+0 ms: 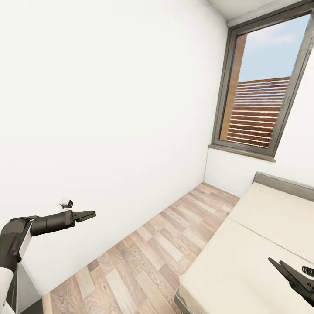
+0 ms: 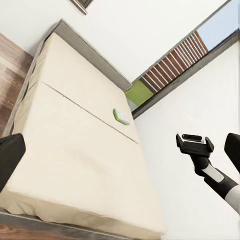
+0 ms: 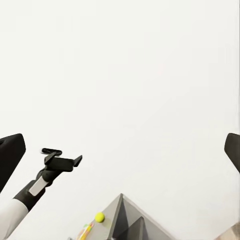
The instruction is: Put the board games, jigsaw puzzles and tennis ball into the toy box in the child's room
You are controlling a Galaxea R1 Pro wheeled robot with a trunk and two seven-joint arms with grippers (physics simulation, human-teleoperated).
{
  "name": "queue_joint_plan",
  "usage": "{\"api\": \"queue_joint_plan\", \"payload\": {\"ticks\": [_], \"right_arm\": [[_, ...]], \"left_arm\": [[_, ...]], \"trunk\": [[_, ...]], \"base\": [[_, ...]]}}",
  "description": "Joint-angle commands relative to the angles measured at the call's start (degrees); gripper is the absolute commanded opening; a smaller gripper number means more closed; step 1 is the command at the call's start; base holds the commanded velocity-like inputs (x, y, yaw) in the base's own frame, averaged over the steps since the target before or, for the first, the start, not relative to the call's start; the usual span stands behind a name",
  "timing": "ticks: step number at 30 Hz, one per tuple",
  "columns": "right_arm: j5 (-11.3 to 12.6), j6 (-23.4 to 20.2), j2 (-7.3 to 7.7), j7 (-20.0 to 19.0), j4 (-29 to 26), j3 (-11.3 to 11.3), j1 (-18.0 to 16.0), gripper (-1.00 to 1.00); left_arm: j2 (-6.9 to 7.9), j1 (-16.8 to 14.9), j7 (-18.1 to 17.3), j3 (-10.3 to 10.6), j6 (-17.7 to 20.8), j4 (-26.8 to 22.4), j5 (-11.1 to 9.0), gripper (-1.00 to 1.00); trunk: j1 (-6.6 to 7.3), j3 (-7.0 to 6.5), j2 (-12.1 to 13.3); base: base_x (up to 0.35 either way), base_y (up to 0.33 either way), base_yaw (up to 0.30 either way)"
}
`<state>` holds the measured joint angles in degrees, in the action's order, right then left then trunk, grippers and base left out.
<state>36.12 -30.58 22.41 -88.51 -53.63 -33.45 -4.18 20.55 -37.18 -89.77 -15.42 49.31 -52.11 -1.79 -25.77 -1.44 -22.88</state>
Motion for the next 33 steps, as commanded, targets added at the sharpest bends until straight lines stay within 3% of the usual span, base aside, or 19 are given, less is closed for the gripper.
{"api": "queue_joint_plan", "payload": {"ticks": [1,18,33], "right_arm": [[0.03,-0.61,0.0,-0.04,0.05,0.01,-0.03,1.0],[0.05,-0.7,0.0,0.52,0.52,-0.06,-0.03,1.0],[0.15,-0.84,0.09,0.65,3.2,-0.4,-0.03,1.0]], "left_arm": [[0.02,0.0,-0.23,-0.02,0.61,-0.01,0.03,1.0],[0.02,0.0,-0.23,0.03,0.53,-0.01,0.05,1.0],[0.02,0.0,-0.23,0.12,0.57,-0.01,0.04,1.0]], "trunk": [[-0.02,-0.05,-0.04],[-0.02,-1.21,-0.04],[-0.02,-2.23,-0.04]], "base": [[-0.052,-0.006,-0.208],[-0.024,-0.022,-0.208],[-0.094,-0.239,-0.208]]}}
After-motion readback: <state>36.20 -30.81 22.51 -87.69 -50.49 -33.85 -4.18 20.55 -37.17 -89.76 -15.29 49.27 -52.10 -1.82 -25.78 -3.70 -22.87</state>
